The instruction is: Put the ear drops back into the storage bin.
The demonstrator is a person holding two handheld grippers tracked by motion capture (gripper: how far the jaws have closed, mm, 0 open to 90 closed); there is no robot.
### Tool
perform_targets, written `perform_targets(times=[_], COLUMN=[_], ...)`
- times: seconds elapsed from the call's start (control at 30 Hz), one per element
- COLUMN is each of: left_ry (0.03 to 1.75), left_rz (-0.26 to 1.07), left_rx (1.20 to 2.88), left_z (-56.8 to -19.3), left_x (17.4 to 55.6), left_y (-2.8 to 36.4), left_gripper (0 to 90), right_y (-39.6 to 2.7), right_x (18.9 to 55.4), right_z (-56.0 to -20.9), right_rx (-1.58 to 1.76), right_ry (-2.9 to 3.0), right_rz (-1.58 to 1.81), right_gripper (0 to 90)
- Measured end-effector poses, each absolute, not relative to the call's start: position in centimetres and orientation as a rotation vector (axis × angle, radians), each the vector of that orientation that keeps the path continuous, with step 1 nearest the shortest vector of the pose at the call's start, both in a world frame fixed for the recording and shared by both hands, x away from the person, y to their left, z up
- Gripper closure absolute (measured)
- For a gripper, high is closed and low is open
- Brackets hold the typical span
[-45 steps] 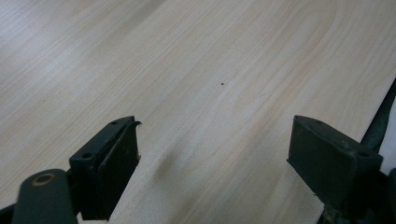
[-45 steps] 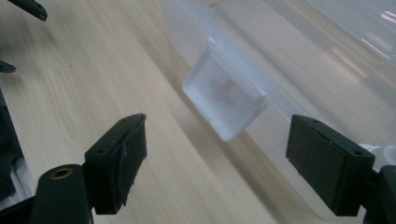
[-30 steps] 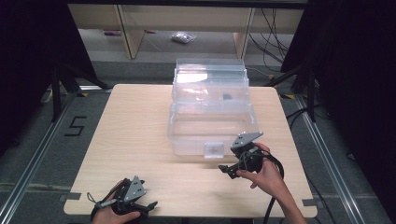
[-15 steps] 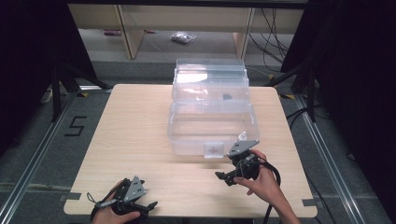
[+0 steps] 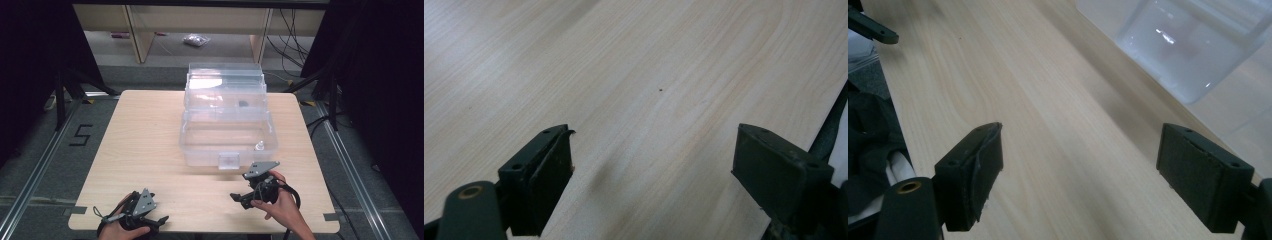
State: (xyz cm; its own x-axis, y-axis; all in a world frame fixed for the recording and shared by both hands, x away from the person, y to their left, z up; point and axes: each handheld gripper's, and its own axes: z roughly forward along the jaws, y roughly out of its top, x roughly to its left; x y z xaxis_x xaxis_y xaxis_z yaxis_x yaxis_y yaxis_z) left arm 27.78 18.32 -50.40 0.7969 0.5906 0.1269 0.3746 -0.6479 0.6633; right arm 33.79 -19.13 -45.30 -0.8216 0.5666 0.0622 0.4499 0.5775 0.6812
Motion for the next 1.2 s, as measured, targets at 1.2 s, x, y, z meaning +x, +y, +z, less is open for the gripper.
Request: perform_targets(times=[1.2], left_ry=[0.689], left_rz=[0.454], left_rx=[2.357], left_z=[-50.3], left_x=[27.8], left_y=[18.4], left_gripper=[15.6], right_y=[-21.8], right_x=[31.3], right_z=[-47.9], right_rx=[0.854], right_ry=[2.704], right_rz=[1.006], right_gripper=[18.8])
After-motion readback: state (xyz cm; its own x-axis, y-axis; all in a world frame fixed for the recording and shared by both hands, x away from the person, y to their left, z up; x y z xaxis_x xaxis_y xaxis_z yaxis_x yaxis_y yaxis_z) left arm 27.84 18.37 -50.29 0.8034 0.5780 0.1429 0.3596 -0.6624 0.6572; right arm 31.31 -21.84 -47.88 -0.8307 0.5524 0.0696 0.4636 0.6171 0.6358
